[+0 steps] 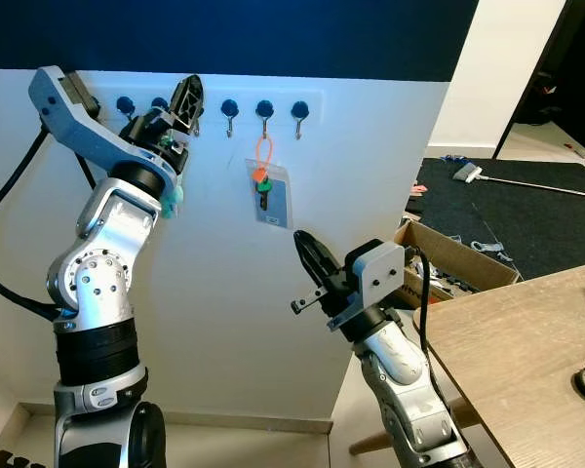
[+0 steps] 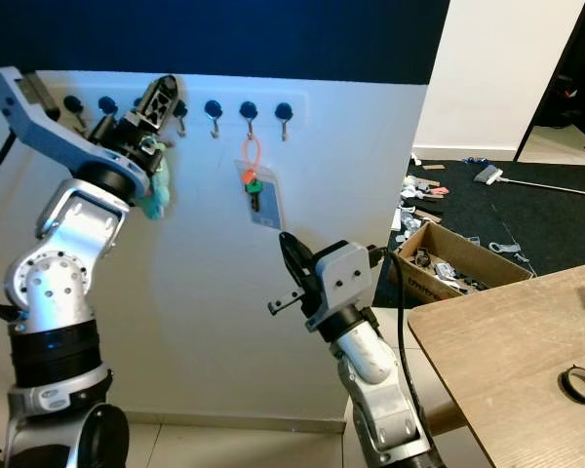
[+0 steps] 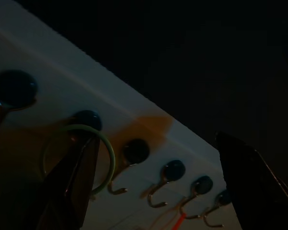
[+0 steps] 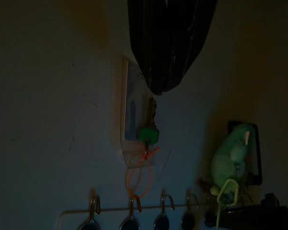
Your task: Hang keys on a hook
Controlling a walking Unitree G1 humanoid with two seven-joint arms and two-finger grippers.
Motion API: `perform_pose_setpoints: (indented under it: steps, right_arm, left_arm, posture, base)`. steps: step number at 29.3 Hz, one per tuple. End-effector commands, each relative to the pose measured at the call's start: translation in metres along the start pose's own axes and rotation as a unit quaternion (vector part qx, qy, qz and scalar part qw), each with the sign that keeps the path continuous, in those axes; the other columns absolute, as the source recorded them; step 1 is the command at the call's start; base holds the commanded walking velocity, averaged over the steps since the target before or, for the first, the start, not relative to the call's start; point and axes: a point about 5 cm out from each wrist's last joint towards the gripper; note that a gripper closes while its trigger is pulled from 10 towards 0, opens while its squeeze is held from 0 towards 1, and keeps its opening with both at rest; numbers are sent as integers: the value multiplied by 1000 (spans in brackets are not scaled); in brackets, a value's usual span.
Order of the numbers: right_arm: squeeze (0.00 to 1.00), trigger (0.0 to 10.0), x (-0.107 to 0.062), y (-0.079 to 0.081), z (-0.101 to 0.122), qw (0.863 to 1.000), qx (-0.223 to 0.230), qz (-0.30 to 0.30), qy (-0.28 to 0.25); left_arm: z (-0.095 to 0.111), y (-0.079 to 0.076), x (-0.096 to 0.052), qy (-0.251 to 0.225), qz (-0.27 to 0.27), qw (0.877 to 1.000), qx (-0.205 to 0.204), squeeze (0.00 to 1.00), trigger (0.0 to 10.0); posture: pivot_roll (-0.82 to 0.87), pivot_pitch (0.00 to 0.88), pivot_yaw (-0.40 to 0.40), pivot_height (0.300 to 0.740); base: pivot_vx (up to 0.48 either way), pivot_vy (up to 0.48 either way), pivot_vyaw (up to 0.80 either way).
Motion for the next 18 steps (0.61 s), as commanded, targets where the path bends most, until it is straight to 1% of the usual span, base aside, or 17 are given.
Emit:
perform_pose_setpoints:
  steps: [1, 2, 4, 5, 6, 14, 18]
  right_arm:
    - [0, 10000, -2, 2, 0, 1000, 1, -1, 4]
    - [0, 10000, -2, 2, 0, 1000, 1, -1, 4]
    - [0, 10000, -2, 2, -1, 1000, 1, 0, 5]
    - [0, 10000, -2, 2, -1, 1000, 1, 0, 5]
    - [0, 10000, -2, 3, 0, 1000, 2, 0, 5]
    - [0, 10000, -2, 3, -1, 1000, 2, 1, 5]
    - [0, 10000, -2, 3, -1, 1000, 1, 0, 6]
  left_arm:
    - [-4, -7, -4, 13, -18, 1000, 8, 0, 10000]
    - [-4, -7, -4, 13, -18, 1000, 8, 0, 10000]
    - [-15, -7, -7, 30, -13, 999, 1, 0, 10000]
    - [-15, -7, -7, 30, -13, 999, 1, 0, 10000]
    - [-22, -4, -8, 40, -2, 999, -4, 0, 10000]
    - [-31, 4, -9, 54, 11, 998, -10, 0, 10000]
    - [-34, 6, -11, 62, 18, 998, -8, 0, 10000]
  posture:
    - [171, 109, 31, 740]
    - [171, 109, 31, 740]
    - [171, 110, 31, 740]
    - [171, 110, 31, 740]
    - [170, 113, 31, 740]
    - [167, 116, 32, 740]
    - [167, 117, 35, 740]
  base:
    - [0, 0, 0]
    - [0, 0, 0]
    - [0, 0, 0]
    - [0, 0, 0]
    - [0, 0, 0]
    - [0, 0, 0]
    - [0, 0, 0]
Point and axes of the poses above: a point about 5 cm out from each wrist's last joint towards the gripper, its own x axis pointing out of the wrist towards the gripper, its own z axis along the axis of the wrist's last joint, y = z × x, and after that the axes turned 5 degrees about x, right-handed
